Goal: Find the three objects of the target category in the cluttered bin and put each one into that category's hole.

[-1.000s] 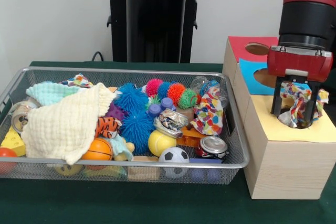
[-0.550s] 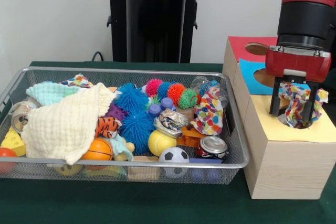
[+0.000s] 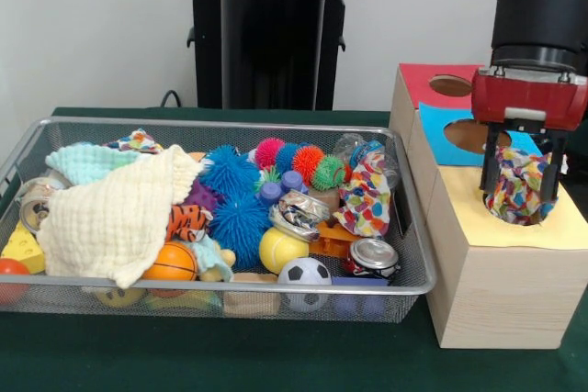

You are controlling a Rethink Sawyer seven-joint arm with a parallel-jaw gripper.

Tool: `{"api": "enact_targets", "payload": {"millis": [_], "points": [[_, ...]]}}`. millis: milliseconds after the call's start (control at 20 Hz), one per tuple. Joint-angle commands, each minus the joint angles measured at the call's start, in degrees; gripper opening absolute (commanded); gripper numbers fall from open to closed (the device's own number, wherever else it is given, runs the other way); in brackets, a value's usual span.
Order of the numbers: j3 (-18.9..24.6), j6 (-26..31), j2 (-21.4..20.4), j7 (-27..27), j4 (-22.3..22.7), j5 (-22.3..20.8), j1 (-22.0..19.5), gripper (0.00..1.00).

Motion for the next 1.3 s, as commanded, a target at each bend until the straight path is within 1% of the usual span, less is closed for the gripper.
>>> {"api": "enact_targets", "payload": {"millis": [50, 250, 400, 550, 650, 750, 900, 1000, 1150, 1200, 1300], "points": [[1.7, 0.6, -4.0, 0.2, -1.0, -4.2, -0.8, 1.0], [-4.5, -6.8, -2.4, 2.1, -3.7, -5.2, 2.7, 1.0], [-8.2, -12.2, 0.4, 4.0, -3.5, -4.2, 5.0, 1.0], [-9.9, -15.1, 2.6, 5.7, -2.1, -2.4, 6.4, 1.0], [-10.4, -14.6, 3.6, 6.0, -1.2, -1.4, 7.0, 1.0], [-9.4, -10.9, 3.5, 5.9, -0.3, -1.1, 6.8, 1.0], [-7.8, -7.0, 3.1, 5.8, 0.8, -0.6, 6.2, 1.0], [-5.4, -4.6, 2.4, 5.8, 1.7, -0.6, 4.8, 1.0], [0.0, 2.6, 0.5, 4.9, 3.6, 0.0, 1.4, 1.0], [1.1, 5.3, -0.1, 4.5, 3.7, 0.4, 0.6, 1.0], [2.4, 8.7, -0.7, 3.8, 3.7, 0.8, -0.4, 1.0]]}}
